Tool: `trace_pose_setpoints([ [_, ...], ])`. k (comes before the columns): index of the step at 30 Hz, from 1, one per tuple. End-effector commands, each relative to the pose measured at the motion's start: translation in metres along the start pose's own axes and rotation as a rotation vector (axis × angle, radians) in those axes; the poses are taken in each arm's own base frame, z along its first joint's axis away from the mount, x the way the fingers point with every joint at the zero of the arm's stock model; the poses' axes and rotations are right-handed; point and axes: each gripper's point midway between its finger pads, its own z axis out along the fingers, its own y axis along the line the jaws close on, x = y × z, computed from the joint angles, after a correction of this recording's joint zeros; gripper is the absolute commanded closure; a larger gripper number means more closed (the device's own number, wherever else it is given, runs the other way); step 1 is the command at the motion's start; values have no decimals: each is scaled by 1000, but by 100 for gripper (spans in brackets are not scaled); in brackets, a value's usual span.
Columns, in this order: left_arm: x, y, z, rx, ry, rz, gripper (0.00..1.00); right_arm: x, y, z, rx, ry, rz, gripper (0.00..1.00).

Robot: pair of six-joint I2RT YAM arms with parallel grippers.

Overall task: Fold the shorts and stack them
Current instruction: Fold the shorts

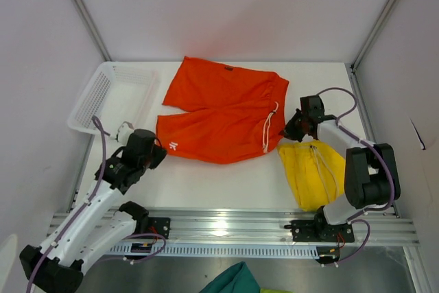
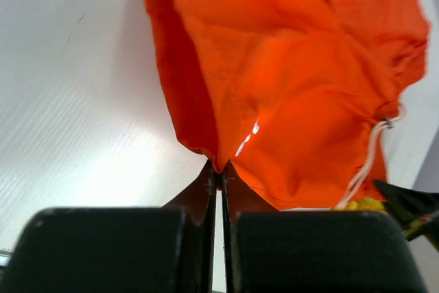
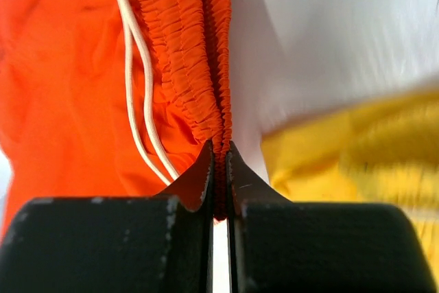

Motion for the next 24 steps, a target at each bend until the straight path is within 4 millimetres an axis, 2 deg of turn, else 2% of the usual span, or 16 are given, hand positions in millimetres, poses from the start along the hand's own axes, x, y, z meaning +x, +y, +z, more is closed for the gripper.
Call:
trace_pose_setpoints([
  [1,-24,-11,-29,11,-52,58,100,29,-17,-31,142,95,39,100],
  [6,-39,-17,-57,73,-90,41,100,58,-26,-60,149,137,-4,100],
  [10,-54,-29,-80,147,-132,31,100,64,-26,-90,109,109,-7,100],
  [14,-67,-31,-91,134,-170,45,100,71,-28,-113,94,98,12,100],
  [19,-87,-54,-98,187,-241,56,100,63,-24,-121,60,72,66,100],
  [20,-95,-66,-104,217,-265,59,100,59,-23,-120,51,75,88,100],
  [24,-107,-96,-90,218,-294,94,100,43,-10,-115,22,66,136,100],
])
